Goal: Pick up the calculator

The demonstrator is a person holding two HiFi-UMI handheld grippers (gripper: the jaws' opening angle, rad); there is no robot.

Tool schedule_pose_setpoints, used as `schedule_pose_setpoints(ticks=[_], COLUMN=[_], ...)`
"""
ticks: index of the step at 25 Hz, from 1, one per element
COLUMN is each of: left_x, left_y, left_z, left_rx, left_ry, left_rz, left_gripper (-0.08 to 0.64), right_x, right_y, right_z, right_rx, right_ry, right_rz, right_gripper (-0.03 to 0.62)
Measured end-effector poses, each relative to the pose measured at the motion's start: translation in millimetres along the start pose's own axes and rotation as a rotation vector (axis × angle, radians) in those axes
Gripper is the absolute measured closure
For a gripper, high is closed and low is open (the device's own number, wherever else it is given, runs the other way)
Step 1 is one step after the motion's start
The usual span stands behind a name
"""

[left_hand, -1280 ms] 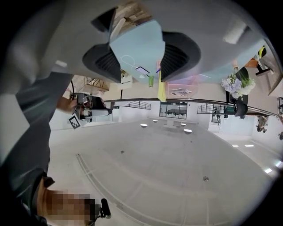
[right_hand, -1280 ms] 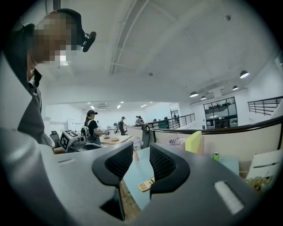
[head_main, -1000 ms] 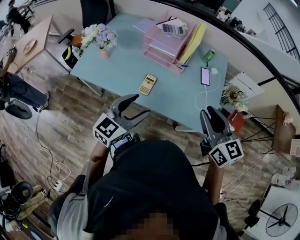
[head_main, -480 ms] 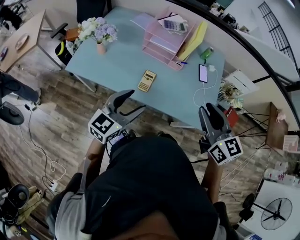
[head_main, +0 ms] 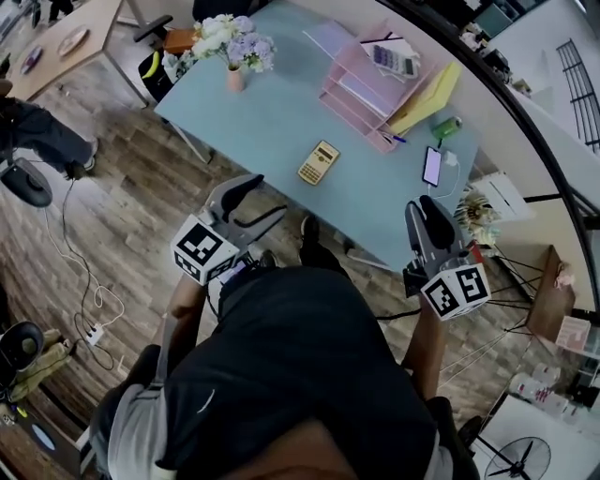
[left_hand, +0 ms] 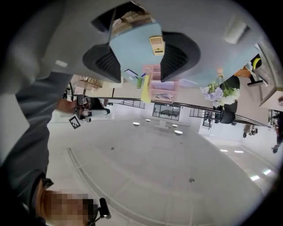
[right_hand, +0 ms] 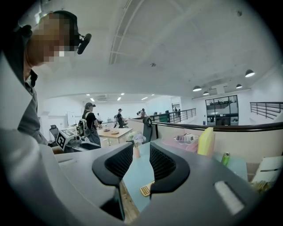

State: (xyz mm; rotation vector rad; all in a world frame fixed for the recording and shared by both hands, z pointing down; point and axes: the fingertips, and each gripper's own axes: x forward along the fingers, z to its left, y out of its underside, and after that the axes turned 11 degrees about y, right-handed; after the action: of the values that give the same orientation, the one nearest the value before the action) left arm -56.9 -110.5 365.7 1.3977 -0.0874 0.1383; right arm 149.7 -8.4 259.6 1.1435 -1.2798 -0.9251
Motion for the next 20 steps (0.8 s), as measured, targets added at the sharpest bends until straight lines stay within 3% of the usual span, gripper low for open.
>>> schedule_pose_setpoints(ticks=[9, 20], left_x=[-8.9, -0.3], left_y=[-15.3, 2.5], left_z=[38.4, 56.4], left_rx=[-0.038, -0.128], left_ry=[-0.115, -0.226], left_rz=[-0.016, -0.005], left_gripper=[0.256, 0.256], right_x=[96.8, 189.0], right_y=[7.4, 79.4], right_z=[-16.6, -33.6], right_rx=[0.019, 0.031], right_ry=[-0.129, -0.235], right_rz=[0.046, 0.226], right_gripper=[0.476, 0.476])
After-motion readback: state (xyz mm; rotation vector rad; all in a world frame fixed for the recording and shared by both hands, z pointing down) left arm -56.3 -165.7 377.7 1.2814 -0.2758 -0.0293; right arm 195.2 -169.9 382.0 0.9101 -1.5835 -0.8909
